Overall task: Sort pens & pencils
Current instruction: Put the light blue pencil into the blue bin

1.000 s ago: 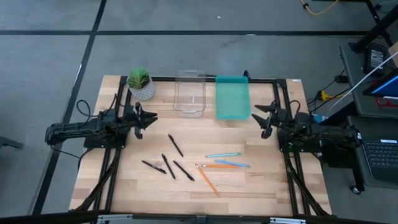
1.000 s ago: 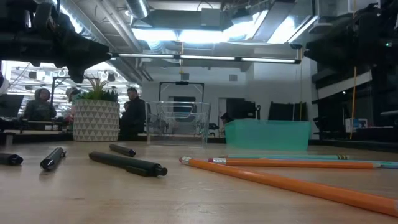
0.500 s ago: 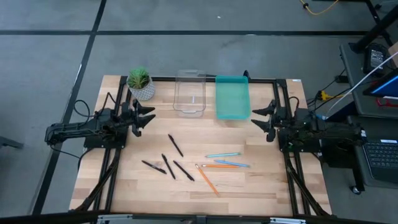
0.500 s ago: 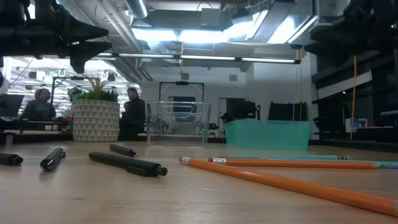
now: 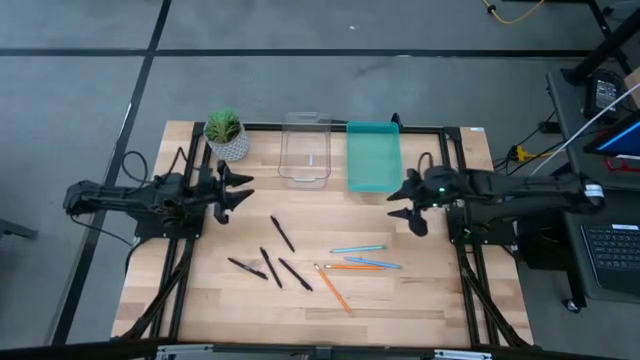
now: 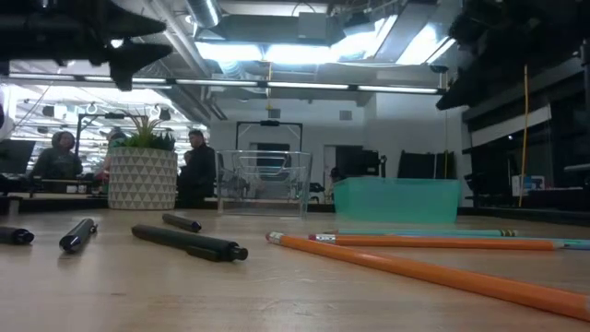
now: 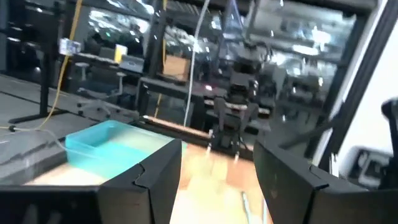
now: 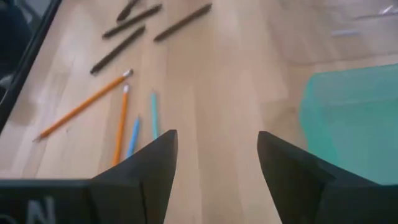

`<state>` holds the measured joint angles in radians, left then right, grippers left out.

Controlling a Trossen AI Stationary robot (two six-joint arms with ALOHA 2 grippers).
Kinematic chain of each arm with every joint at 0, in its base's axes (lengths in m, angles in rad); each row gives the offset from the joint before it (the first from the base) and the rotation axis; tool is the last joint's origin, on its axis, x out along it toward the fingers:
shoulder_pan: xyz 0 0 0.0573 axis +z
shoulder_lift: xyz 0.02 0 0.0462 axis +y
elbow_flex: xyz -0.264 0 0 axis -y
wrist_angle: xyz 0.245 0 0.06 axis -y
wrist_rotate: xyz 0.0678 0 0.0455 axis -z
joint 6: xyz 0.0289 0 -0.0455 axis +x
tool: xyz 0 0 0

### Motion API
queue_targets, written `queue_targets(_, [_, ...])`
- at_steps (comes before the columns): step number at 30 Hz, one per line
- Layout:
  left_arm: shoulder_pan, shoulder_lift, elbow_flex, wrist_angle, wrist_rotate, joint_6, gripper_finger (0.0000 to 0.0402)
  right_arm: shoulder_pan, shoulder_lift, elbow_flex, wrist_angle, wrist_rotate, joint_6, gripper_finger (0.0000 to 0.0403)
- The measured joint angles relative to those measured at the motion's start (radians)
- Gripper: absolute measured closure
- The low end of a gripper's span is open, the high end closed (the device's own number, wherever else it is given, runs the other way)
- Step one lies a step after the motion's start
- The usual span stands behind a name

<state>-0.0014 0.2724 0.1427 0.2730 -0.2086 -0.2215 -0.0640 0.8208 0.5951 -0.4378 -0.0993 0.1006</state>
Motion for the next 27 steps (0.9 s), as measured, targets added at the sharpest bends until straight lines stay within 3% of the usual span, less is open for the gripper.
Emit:
queue_targets(9, [-0.090, 0.341, 0.180, -0.057, 0.025, 0.225, 0.0206, 0.073, 0.208, 0.085, -0.098, -0.056, -0.001, 0.0182])
queue_targets(14, [-0.138, 0.468, 0.214, -0.053, 0.044, 0.225, 0.0208, 0.147, 0.277, 0.085, -0.108, -0.055, 0.072, 0.0189])
queue_targets(22, [-0.184, 0.632, 0.219, 0.025, -0.025, 0.200, 0.0209, 0.244, 0.438, 0.085, -0.096, -0.047, 0.149, 0.0190])
queue_targets(27, [-0.192, 0.673, 0.220, 0.052, -0.050, 0.199, 0.0210, 0.302, 0.534, 0.089, -0.073, 0.032, 0.103, 0.0190])
